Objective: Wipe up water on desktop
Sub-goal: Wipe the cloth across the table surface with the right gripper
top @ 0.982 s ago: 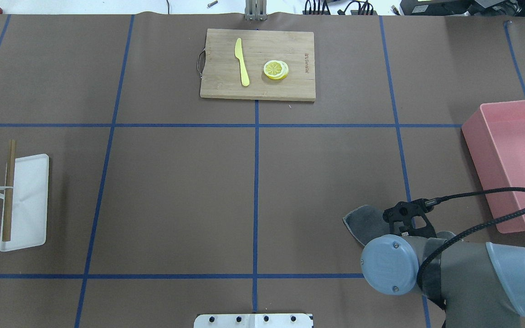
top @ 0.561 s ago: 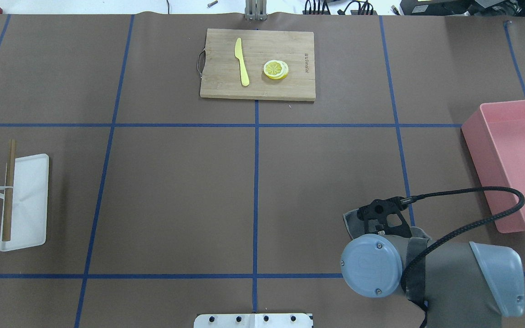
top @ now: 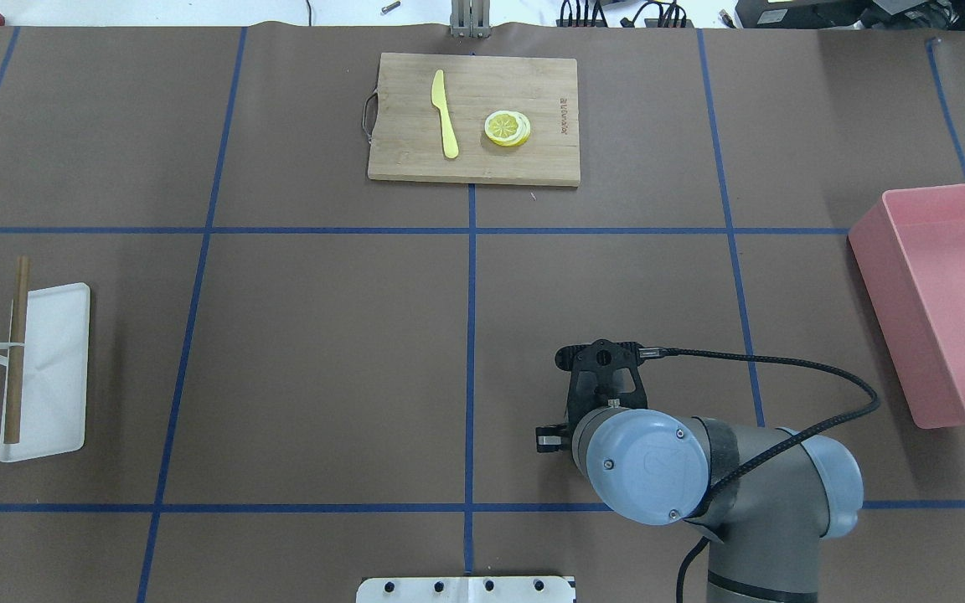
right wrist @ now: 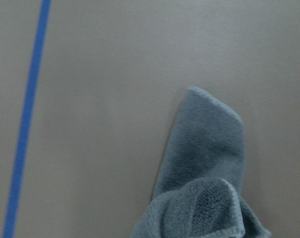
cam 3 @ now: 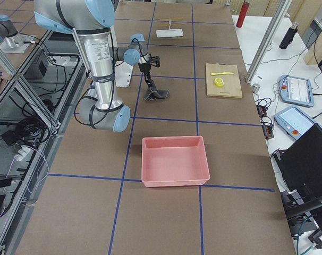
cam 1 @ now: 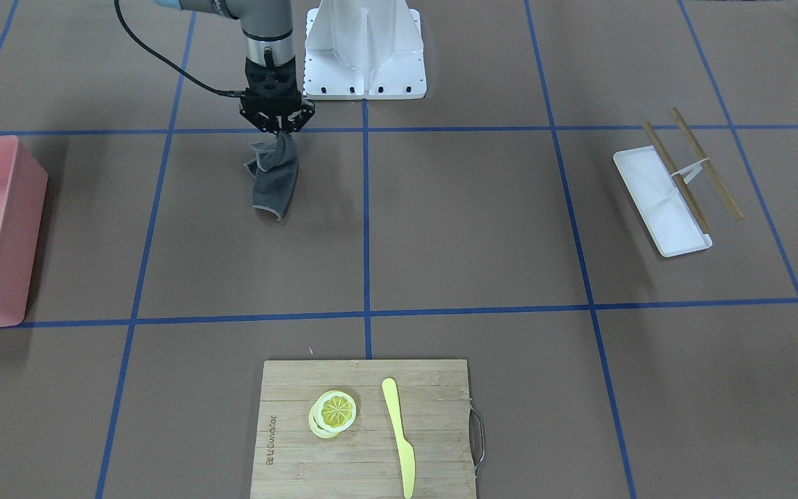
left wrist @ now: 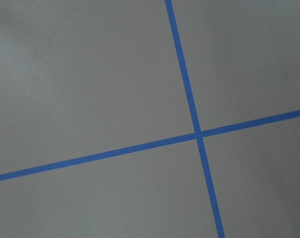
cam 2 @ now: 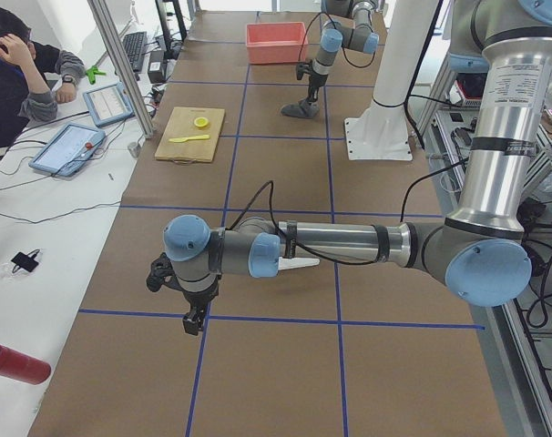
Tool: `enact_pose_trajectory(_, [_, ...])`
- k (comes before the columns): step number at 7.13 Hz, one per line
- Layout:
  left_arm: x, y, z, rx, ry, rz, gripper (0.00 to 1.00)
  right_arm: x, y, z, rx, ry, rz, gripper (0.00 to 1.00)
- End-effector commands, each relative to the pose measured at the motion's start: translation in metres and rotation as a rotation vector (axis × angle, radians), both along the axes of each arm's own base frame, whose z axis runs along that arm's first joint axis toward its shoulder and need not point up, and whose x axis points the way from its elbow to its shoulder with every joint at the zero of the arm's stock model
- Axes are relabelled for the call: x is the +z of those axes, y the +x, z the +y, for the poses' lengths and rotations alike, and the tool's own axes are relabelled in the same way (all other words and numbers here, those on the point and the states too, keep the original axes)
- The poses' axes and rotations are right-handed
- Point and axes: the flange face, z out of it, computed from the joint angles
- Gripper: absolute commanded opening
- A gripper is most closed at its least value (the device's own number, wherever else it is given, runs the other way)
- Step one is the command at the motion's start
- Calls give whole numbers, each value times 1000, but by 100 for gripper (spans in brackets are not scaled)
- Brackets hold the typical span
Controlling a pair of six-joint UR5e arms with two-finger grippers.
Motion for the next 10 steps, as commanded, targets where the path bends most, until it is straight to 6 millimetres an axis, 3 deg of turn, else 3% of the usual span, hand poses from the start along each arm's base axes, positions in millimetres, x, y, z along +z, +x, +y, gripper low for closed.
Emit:
enact_pose_trajectory(1, [-2,0,0,0,3,0,99,-20,-9,4,67,-58,-244,0])
enact_pose_trajectory(3, [-2,0,0,0,5,0,99,-37,-9,21,82,-93,-427,0])
enact_pose_trajectory(6, [0,0,0,0,2,0,99,-43,-13,68,66,-47,-597,0])
enact_pose_trajectory(7, [2,0,0,0,0,0,99,-8,-6,62,60,-52,-499,0])
enact_pose_trajectory(8, [1,0,0,0,2,0,99,22,7,34,61,-86,-387,0])
enact_pose_trajectory(9, [1,0,0,0,3,0,99,42,17,7,35,-106,-228,0])
enact_pose_trajectory(10, [1,0,0,0,3,0,99,49,37,-8,16,-117,-136,0])
